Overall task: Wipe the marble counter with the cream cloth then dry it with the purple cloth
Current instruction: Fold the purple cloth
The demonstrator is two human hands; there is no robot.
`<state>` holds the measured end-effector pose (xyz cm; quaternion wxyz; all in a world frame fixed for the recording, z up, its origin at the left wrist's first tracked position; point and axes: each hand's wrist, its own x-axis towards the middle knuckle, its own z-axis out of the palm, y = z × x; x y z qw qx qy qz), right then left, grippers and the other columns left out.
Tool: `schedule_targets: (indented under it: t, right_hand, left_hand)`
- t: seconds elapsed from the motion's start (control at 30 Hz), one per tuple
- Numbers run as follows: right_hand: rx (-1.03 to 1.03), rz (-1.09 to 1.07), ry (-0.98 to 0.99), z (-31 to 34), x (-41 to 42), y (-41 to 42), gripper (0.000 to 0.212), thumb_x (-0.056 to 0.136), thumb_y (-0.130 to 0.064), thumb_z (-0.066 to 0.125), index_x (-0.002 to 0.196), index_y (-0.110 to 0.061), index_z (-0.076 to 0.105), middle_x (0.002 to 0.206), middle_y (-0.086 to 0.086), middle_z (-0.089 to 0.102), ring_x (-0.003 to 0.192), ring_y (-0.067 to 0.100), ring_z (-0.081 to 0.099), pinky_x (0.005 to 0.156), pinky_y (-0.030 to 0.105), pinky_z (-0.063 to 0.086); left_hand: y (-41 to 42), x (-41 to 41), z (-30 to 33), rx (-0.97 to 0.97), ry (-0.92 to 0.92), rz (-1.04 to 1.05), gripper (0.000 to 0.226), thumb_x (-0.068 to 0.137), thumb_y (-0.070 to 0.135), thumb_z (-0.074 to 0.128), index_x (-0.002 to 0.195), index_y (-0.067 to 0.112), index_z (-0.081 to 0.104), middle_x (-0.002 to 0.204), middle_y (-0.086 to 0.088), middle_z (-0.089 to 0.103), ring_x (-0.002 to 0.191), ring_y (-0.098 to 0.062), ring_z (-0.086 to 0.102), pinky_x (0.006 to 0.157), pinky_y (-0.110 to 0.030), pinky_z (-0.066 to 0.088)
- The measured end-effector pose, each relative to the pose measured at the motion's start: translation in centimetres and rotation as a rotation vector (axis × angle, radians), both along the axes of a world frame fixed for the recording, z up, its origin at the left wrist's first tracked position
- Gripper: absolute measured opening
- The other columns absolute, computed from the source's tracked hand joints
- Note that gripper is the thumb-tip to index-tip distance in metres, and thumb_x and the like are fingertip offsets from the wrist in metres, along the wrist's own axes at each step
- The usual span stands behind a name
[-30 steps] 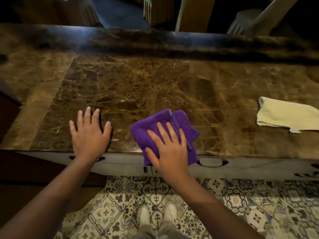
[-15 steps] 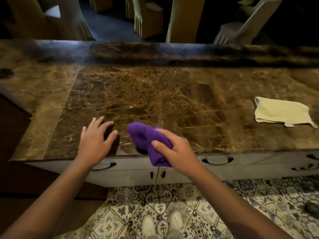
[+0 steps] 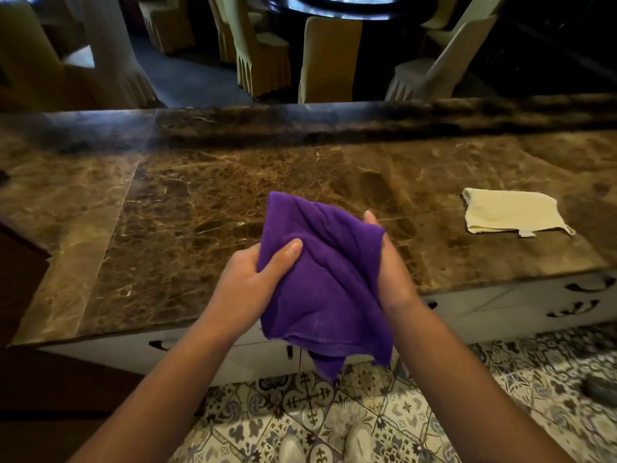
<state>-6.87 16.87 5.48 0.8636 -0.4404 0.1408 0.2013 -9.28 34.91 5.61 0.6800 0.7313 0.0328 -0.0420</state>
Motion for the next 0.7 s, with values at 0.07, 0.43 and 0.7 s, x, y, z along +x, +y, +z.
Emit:
schedule_targets:
  t: [0.07, 0.43, 0.7]
  right_hand:
    - [-0.042, 0.009, -0.02, 0.1, -0.9, -1.8, 0.065, 0.093, -0.067, 0.041, 0.092, -0.018, 0.084, 0.104, 0.009, 0.08, 0.094, 0.023, 0.078, 0.078, 0.031, 0.062]
    - [-0.291, -0.083, -0.058, 0.8, -3.9, -14.1, 0.038, 0.079, -0.028, 0.074, 0.114, -0.016, 0.071, 0.109, 0.007, 0.081, 0.102, 0.024, 0.077, 0.089, 0.04, 0.062]
    - [-0.372, -0.278, -0.042, 0.7, -5.9, -28.9, 0.049, 0.073, -0.044, 0.077, 0.115, -0.019, 0.072, 0.115, 0.005, 0.079, 0.111, 0.024, 0.074, 0.105, 0.05, 0.053]
  left_hand:
    - [-1.1, 0.1, 0.2, -0.025, -0.007, 0.064, 0.033, 0.08, 0.051, 0.065, 0.065, 0.022, 0.071, 0.065, 0.008, 0.072, 0.064, -0.002, 0.067, 0.057, -0.02, 0.049]
    - [-13.3, 1.5, 1.3, -0.033, 0.02, -0.132, 0.043, 0.083, 0.053, 0.059, 0.063, 0.017, 0.067, 0.063, -0.001, 0.072, 0.06, -0.013, 0.068, 0.054, -0.023, 0.051]
    - [-27.3, 1.7, 1.0, -0.04, 0.03, -0.258, 0.057, 0.088, 0.051, 0.069, 0.082, -0.005, 0.07, 0.079, -0.022, 0.074, 0.069, -0.02, 0.069, 0.061, -0.031, 0.051]
